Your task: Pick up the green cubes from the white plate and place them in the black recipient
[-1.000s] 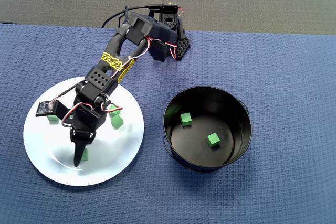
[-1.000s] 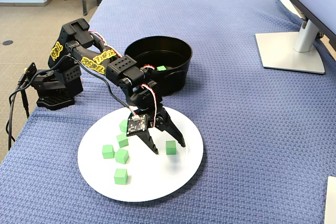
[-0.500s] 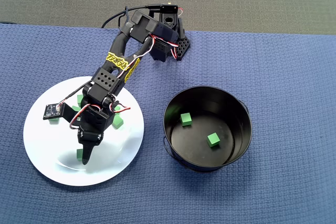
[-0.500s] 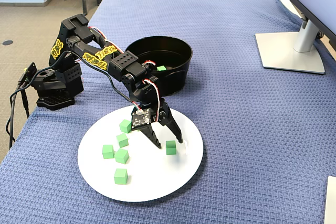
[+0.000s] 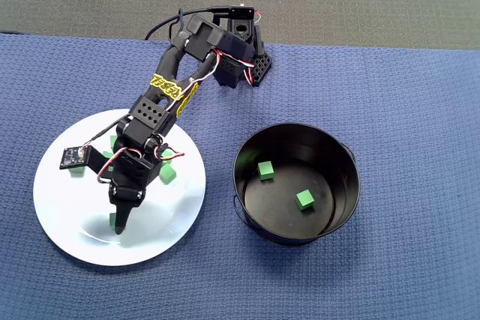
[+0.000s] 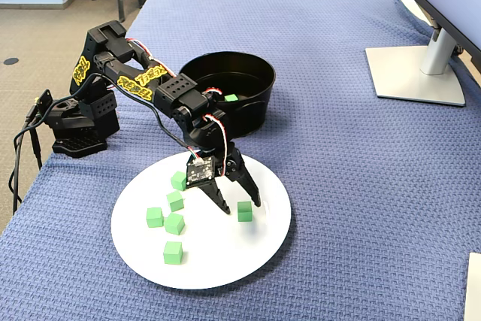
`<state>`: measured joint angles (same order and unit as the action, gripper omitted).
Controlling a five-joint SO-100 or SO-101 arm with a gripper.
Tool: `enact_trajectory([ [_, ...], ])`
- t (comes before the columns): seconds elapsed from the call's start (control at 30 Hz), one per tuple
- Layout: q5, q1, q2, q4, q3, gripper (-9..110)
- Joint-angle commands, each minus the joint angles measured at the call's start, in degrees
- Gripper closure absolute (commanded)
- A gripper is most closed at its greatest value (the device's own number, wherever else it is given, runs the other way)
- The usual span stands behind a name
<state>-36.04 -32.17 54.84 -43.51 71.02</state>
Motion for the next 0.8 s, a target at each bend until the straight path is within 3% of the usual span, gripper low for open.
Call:
enact_trajectory([
  [0.0,-1.1,-1.1,2.1,0.2,-4.0,80],
  [0.77,-1.7,-1.6,1.8,2.1,-2.5,98],
])
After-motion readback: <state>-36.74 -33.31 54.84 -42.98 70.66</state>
